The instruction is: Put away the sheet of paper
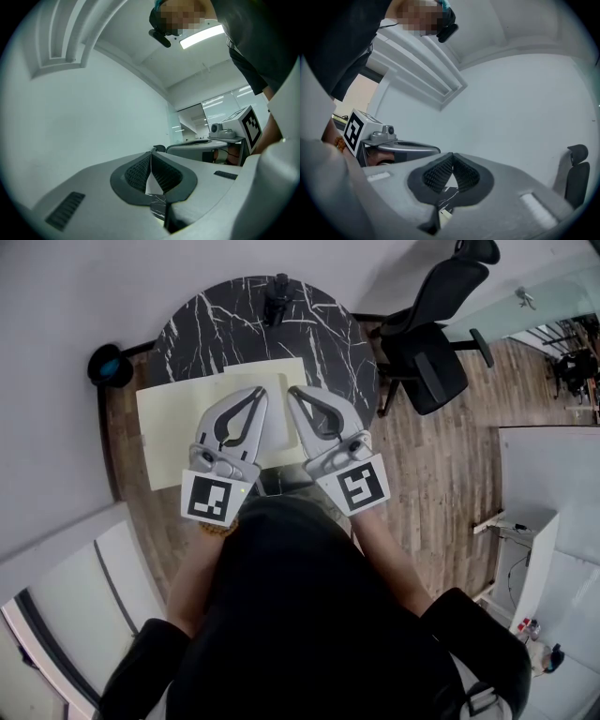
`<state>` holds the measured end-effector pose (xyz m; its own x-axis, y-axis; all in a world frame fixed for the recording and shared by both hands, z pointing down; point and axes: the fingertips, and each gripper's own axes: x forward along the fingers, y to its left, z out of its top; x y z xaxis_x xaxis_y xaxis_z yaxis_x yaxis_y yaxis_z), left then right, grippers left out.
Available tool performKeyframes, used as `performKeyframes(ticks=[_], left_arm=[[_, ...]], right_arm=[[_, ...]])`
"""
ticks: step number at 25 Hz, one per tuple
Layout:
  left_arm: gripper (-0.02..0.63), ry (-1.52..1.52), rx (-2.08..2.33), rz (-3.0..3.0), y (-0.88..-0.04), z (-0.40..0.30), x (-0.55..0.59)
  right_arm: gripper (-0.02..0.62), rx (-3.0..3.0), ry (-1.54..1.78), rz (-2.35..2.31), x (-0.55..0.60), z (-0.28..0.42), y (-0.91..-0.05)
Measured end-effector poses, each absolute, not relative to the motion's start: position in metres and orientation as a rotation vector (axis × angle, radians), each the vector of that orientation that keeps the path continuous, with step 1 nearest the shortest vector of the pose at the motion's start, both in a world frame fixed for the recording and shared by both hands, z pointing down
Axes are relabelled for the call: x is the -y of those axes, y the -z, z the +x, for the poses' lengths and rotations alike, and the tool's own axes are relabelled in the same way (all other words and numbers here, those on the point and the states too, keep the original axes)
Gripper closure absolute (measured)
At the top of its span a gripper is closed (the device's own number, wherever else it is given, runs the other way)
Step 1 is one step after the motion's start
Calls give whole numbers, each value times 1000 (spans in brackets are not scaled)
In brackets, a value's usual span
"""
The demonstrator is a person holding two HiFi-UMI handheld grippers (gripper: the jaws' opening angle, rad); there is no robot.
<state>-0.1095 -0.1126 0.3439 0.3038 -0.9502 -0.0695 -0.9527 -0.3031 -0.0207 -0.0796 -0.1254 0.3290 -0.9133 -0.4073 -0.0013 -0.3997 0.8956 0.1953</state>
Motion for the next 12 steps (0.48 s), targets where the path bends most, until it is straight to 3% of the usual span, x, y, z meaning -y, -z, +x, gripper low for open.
performKeyframes(ticks=[12], left_arm=[[594,-34,-1868,-2505,-354,-116,110]], right_arm=[[597,3008,382,567,111,-92,-333]])
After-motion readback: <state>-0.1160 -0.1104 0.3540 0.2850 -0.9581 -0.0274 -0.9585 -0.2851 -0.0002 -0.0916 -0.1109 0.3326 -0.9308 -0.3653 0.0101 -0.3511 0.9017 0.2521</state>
